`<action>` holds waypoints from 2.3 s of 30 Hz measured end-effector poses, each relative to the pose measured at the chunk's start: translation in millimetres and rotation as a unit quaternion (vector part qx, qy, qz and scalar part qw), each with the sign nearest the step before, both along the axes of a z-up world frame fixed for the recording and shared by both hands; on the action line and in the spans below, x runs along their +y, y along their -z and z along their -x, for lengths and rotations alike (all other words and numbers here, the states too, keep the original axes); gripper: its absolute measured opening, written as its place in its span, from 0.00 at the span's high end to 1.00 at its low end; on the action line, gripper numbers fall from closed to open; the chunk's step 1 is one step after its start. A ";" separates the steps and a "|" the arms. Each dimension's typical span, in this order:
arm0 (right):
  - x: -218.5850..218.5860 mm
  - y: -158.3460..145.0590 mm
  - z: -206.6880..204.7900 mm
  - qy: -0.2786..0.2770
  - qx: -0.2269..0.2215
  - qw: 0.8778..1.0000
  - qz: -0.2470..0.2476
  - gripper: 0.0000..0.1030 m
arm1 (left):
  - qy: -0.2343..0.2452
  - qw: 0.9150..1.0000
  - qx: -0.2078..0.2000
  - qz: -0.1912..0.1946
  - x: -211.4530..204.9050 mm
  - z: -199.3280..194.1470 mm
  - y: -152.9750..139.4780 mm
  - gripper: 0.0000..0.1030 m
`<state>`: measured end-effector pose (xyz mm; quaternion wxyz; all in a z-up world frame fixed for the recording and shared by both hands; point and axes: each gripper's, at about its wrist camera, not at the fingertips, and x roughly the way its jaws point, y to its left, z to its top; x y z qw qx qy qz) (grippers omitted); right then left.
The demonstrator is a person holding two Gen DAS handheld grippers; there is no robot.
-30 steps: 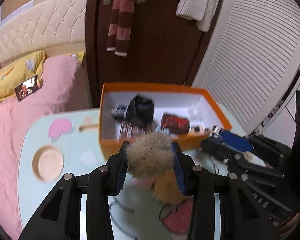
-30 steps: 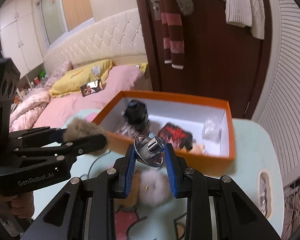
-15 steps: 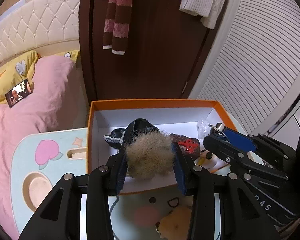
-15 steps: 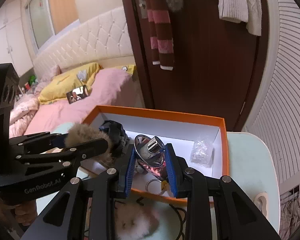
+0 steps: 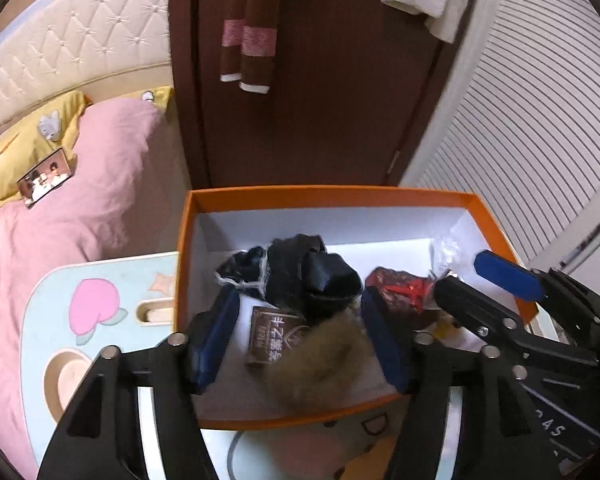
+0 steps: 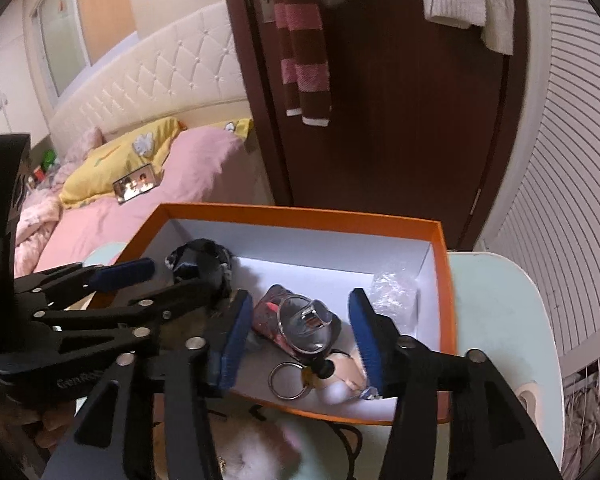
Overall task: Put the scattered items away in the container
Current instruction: 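Lower the grey pompom into the box with left tool while right tool lowers the cup in, then open both tools and withdraw them from the box over the table, then grasp the white fluffy pompom with right tool while left tool grasps the brown pompom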
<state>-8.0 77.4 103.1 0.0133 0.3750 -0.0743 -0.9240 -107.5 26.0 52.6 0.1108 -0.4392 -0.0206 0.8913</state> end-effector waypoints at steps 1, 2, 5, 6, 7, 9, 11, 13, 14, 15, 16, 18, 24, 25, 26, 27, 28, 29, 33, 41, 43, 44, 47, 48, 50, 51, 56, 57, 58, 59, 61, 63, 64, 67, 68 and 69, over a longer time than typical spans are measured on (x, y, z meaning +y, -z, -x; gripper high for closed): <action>1.4 -0.3 -0.2 0.004 0.001 1.000 0.000 0.45 | 0.000 1.000 0.000 0.000 -0.7 -0.9 -0.7 0.38; 1.7 -0.3 -0.5 0.005 0.002 1.000 0.000 0.45 | 0.001 1.000 0.000 -0.001 -1.1 -1.9 -1.3 0.38; 1.2 -0.4 -0.7 0.004 0.003 1.000 -0.001 0.45 | 0.000 1.000 0.003 0.001 -2.4 -4.4 -2.1 0.38; 1.4 -0.6 -0.2 0.003 0.004 1.000 0.000 0.45 | -0.001 1.000 0.004 -0.001 -3.2 -5.8 -2.5 0.38; 1.4 -1.0 -0.4 0.003 0.005 1.000 -0.001 0.45 | -0.002 1.000 0.005 -0.004 -4.7 -4.9 -3.0 0.38; 0.2 -2.2 -0.9 0.002 0.008 1.000 -0.002 0.45 | -0.003 1.000 0.009 -0.009 -6.6 -8.3 -5.6 0.38; -0.3 -4.8 -2.6 0.003 0.013 1.000 -0.002 0.45 | -0.001 1.000 0.013 -0.013 -7.8 -11.9 -10.0 0.38; -0.6 -8.5 -5.9 0.002 0.019 1.000 0.001 0.45 | 0.002 1.000 0.019 -0.021 -9.9 -18.4 -15.4 0.38; -1.5 -11.1 -9.3 0.002 0.024 1.000 0.004 0.42 | 0.003 0.999 0.025 -0.027 -11.5 -23.1 -19.2 0.38; -2.1 -12.7 -12.6 0.003 0.029 1.000 0.006 0.39 | 0.003 0.999 0.030 -0.030 -13.1 -26.9 -22.3 0.38; -1.4 -15.6 -17.3 0.006 0.038 0.999 0.010 0.32 | 0.002 0.999 0.036 -0.031 -15.2 -32.6 -25.6 0.38; 0.2 -21.3 -28.4 0.006 0.063 0.998 0.025 0.23 | -0.002 0.998 0.046 -0.033 -19.9 -46.1 -30.8 0.38; -1.6 -25.4 -64.8 -0.001 0.086 0.996 0.036 0.15 | -0.002 0.999 0.045 -0.024 -28.9 -87.6 -25.8 0.38; -2.5 -23.4 -69.6 0.000 0.081 0.996 0.032 0.15 | -0.003 0.999 0.038 -0.021 -29.4 -94.0 -20.6 0.38; -3.6 -20.2 -75.5 0.002 0.074 0.997 0.028 0.15 | -0.004 0.999 0.030 -0.017 -29.0 -98.9 -15.0 0.38; -3.3 -17.8 -79.0 0.003 0.069 0.997 0.025 0.15 | -0.004 1.000 0.021 -0.011 -28.9 -105.1 -7.6 0.38; -4.5 -12.5 -84.8 0.005 0.059 0.998 0.021 0.15 | -0.006 1.000 0.016 -0.006 -29.0 -108.8 -2.5 0.38; -5.6 -6.6 -89.6 0.006 0.048 0.999 0.016 0.15 | -0.010 1.000 0.011 0.001 -29.8 -113.1 3.3 0.38; -6.4 16.1 -100.3 0.025 0.005 1.000 -0.015 0.15 | -0.022 1.000 -0.019 0.007 -37.1 -125.2 25.6 0.38; 1.1 53.1 -96.1 0.063 -0.076 0.994 -0.044 0.15 | -0.054 0.995 -0.019 0.078 -40.7 -128.9 48.7 0.15; -0.6 57.6 -95.8 0.068 -0.086 0.992 -0.056 0.06 | -0.057 0.996 -0.011 0.074 -40.3 -129.7 52.3 0.09; -0.7 58.5 -95.8 0.067 -0.091 0.992 -0.054 0.01 | -0.056 0.996 -0.011 0.073 -39.6 -130.0 53.9 0.00; 0.3 59.1 -94.9 0.063 -0.093 0.992 -0.052 0.00 | -0.052 0.996 -0.014 0.072 -38.9 -128.8 55.6 0.00; 0.3 58.9 -94.6 0.063 -0.093 0.992 -0.052 0.00 | -0.052 0.996 -0.013 0.071 -38.5 -129.7 55.3 0.00; 0.4 58.6 -94.3 0.063 -0.094 0.992 -0.052 0.00 | -0.051 0.996 -0.012 0.071 -38.0 -129.9 55.0 0.00; 0.6 58.3 -94.3 0.063 -0.094 0.992 -0.053 0.00 | -0.051 0.996 -0.012 0.071 -37.4 -130.7 54.3 0.00; -1.1 57.7 -94.8 0.043 -0.094 0.993 -0.051 0.00 | -0.050 0.996 -0.011 0.071 -37.7 -131.6 52.7 0.00; -2.0 57.6 -94.0 0.044 -0.093 0.993 -0.051 0.00 | -0.050 0.996 -0.011 0.071 -37.6 -131.5 52.6 0.00; -2.5 57.5 -95.7 0.045 -0.093 0.993 -0.052 0.00 | -0.051 0.996 -0.011 0.072 -37.5 -131.9 52.3 0.00; -3.0 57.7 -96.9 0.048 -0.091 0.993 -0.052 0.00 | -0.052 0.996 -0.011 0.071 -37.5 -131.9 52.1 0.00; -3.1 58.6 -100.1 0.056 -0.083 0.994 -0.053 0.00 | -0.055 0.996 -0.010 0.071 -37.5 -132.4 52.0 0.00; -1.9 59.2 -98.8 0.071 -0.087 0.992 -0.051 0.00 | -0.057 0.996 -0.010 0.071 -37.7 -131.8 51.6 0.00; -0.4 58.1 -99.0 0.079 -0.088 0.992 -0.043 0.00 | -0.058 0.996 -0.009 0.071 -37.8 -131.7 51.6 0.00; 7.1 46.9 -104.2 0.073 -0.056 0.995 0.037 0.00 | -0.061 0.996 -0.008 0.070 -38.4 -132.5 51.4 0.00; 9.4 42.4 -104.5 0.073 -0.044 0.995 0.053 0.01 | -0.062 0.996 -0.007 0.070 -38.4 -132.9 51.4 0.00; 9.5 35.7 -105.3 0.073 -0.027 0.995 0.065 0.01 | -0.063 0.996 -0.007 0.070 -39.0 -132.8 51.4 0.00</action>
